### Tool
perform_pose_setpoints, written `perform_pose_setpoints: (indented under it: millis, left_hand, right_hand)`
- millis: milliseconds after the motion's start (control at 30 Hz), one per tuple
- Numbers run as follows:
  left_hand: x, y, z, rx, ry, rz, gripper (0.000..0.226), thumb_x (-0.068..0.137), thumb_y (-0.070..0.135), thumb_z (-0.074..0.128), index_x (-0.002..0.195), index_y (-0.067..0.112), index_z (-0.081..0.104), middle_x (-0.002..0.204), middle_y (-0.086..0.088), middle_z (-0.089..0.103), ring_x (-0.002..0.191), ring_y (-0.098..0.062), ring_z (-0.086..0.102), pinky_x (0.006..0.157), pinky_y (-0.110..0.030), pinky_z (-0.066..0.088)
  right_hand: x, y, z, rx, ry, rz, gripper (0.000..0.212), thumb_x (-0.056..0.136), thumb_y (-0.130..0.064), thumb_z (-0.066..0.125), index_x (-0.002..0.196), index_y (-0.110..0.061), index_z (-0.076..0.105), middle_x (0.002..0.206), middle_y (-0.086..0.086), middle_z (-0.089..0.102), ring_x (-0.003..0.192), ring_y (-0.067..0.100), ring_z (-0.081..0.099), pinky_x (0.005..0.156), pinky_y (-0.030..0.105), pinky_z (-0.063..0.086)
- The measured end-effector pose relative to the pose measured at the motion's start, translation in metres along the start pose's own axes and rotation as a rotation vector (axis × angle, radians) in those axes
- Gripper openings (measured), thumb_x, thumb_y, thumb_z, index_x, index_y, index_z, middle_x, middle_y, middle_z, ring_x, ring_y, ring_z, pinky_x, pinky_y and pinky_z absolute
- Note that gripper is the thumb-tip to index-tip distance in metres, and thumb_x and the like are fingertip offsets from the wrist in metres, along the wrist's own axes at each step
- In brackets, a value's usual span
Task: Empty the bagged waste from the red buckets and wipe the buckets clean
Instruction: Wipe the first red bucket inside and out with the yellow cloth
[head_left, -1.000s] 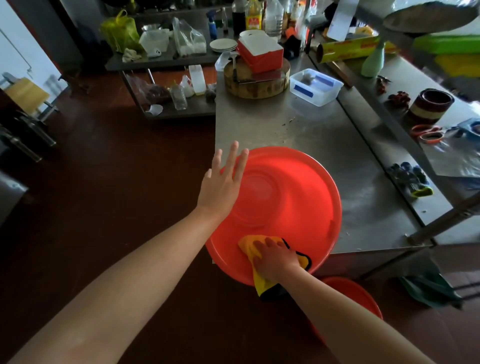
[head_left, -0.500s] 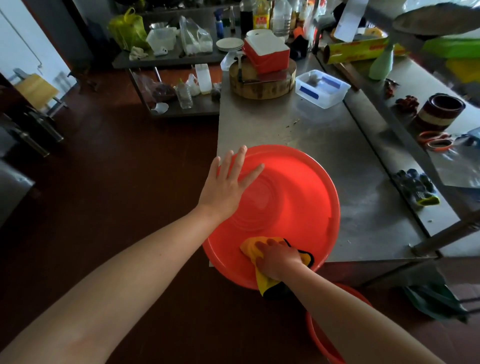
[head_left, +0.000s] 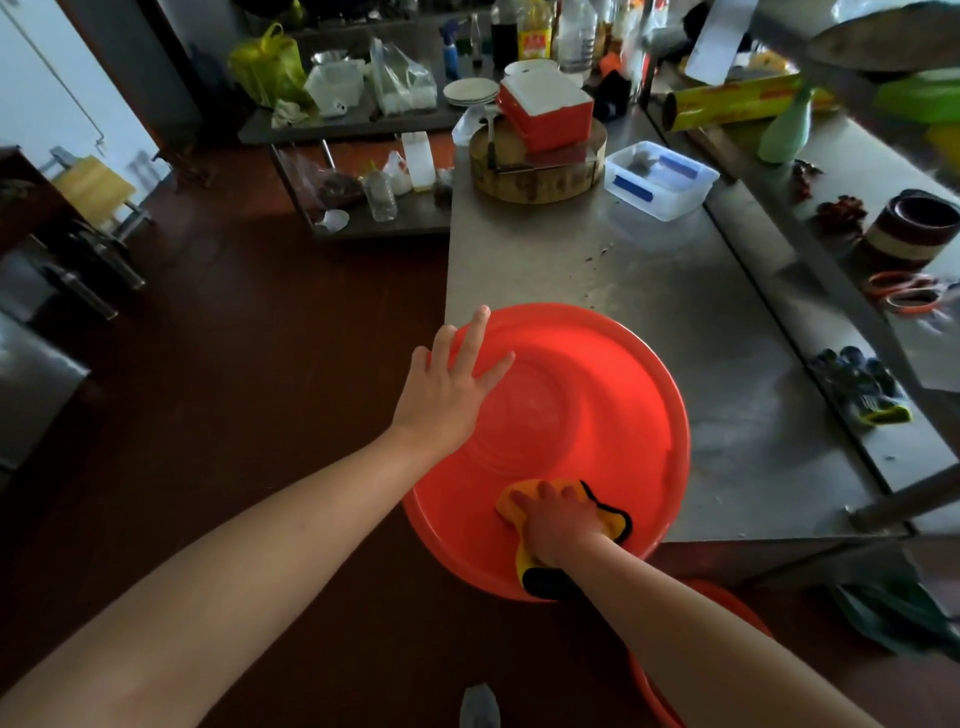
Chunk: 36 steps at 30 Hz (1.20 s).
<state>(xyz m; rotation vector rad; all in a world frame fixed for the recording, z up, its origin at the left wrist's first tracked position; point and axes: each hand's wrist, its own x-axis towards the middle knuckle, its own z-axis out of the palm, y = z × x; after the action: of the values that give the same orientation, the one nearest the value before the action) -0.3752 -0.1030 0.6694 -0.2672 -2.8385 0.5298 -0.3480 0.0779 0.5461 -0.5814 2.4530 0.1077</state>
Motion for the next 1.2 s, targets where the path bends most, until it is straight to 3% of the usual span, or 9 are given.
perform_pose_setpoints:
  millis: [333, 433, 533, 633, 733, 833, 967, 1067, 1200]
  left_hand:
    - [-0.004, -0.024, 0.015, 0.049, 0.019, 0.055, 0.08, 0.094, -0.005, 0.043, 0.161, 0.025, 0.012, 0.163, -0.024, -0.018, 0.124, -0.044, 0.039, 0.088, -0.047, 0.049]
    - [0.005, -0.038, 0.015, 0.046, 0.018, 0.111, 0.074, 0.094, 0.004, 0.042, 0.161, 0.021, 0.016, 0.163, -0.023, -0.02, 0.144, -0.049, 0.019, 0.107, -0.054, 0.038]
    - [0.018, -0.058, 0.015, 0.082, 0.007, 0.415, 0.06, 0.093, 0.021, 0.042, 0.152, 0.021, 0.042, 0.167, -0.018, -0.006, 0.153, -0.042, -0.01, 0.12, -0.063, 0.004]
    - [0.026, -0.08, 0.015, 0.09, -0.045, 0.711, 0.05, 0.097, 0.043, 0.036, 0.135, 0.025, 0.063, 0.162, -0.009, 0.032, 0.156, -0.031, 0.001, 0.119, -0.066, -0.006]
    - [0.032, -0.092, 0.018, 0.14, -0.08, 0.933, 0.073, 0.097, 0.071, 0.021, 0.13, 0.026, 0.068, 0.152, -0.003, 0.049, 0.155, -0.027, 0.009, 0.118, -0.067, -0.009]
    - [0.035, -0.1, 0.018, 0.198, -0.146, 1.141, 0.095, 0.081, 0.093, 0.02, 0.141, 0.028, 0.057, 0.156, -0.003, 0.044, 0.156, -0.028, 0.002, 0.117, -0.067, -0.013]
    - [0.035, -0.103, 0.009, 0.395, -0.257, 1.269, 0.061, 0.089, 0.055, 0.06, 0.143, 0.03, 0.051, 0.155, -0.002, 0.043, 0.155, -0.03, 0.004, 0.113, -0.066, -0.023]
    - [0.037, -0.097, 0.0, 0.4, -0.284, 1.162, 0.031, 0.096, 0.015, 0.052, 0.123, 0.027, 0.062, 0.124, 0.004, 0.063, 0.138, -0.024, 0.041, 0.12, -0.06, -0.013]
    - [0.037, -0.084, -0.002, 0.421, -0.271, 1.054, 0.028, 0.098, 0.013, 0.053, 0.123, 0.023, 0.062, 0.126, 0.0, 0.062, 0.133, -0.027, 0.046, 0.124, -0.055, -0.002]
  right_hand:
    - [0.019, -0.015, 0.0, 0.025, 0.003, 0.033, 0.044, 0.103, -0.044, 0.031, 0.146, -0.043, 0.037, 0.145, 0.008, 0.042, 0.129, 0.039, 0.042, 0.102, 0.054, 0.042]
    - [0.026, -0.012, -0.008, 0.027, -0.016, 0.042, 0.044, 0.102, -0.048, 0.03, 0.145, -0.046, 0.038, 0.145, 0.007, 0.043, 0.129, 0.039, 0.043, 0.102, 0.054, 0.04]
    - [0.031, -0.005, -0.012, 0.026, -0.031, 0.034, 0.046, 0.101, -0.047, 0.032, 0.146, -0.048, 0.036, 0.148, 0.006, 0.042, 0.132, 0.039, 0.042, 0.102, 0.053, 0.04]
    - [0.033, 0.001, -0.013, 0.008, -0.029, 0.027, 0.046, 0.101, -0.045, 0.032, 0.147, -0.047, 0.036, 0.148, 0.006, 0.043, 0.131, 0.039, 0.043, 0.104, 0.05, 0.04]
    - [0.034, 0.006, -0.013, -0.019, -0.043, 0.013, 0.047, 0.102, -0.043, 0.031, 0.149, -0.045, 0.034, 0.148, 0.006, 0.043, 0.131, 0.039, 0.043, 0.104, 0.05, 0.041]
    - [0.03, 0.013, -0.015, -0.049, -0.061, 0.015, 0.048, 0.103, -0.041, 0.031, 0.15, -0.045, 0.033, 0.148, 0.005, 0.043, 0.132, 0.038, 0.042, 0.103, 0.052, 0.042]
    - [0.024, 0.029, -0.018, -0.064, -0.078, 0.019, 0.049, 0.104, -0.039, 0.032, 0.153, -0.044, 0.029, 0.15, 0.006, 0.04, 0.133, 0.037, 0.041, 0.103, 0.052, 0.043]
    - [0.022, 0.035, -0.021, -0.048, -0.09, 0.001, 0.051, 0.105, -0.037, 0.033, 0.155, -0.043, 0.026, 0.152, 0.007, 0.039, 0.133, 0.037, 0.041, 0.102, 0.052, 0.045]
    - [0.022, 0.036, -0.018, 0.0, -0.077, 0.023, 0.05, 0.105, -0.034, 0.033, 0.154, -0.044, 0.027, 0.152, 0.006, 0.039, 0.133, 0.039, 0.04, 0.102, 0.053, 0.044]
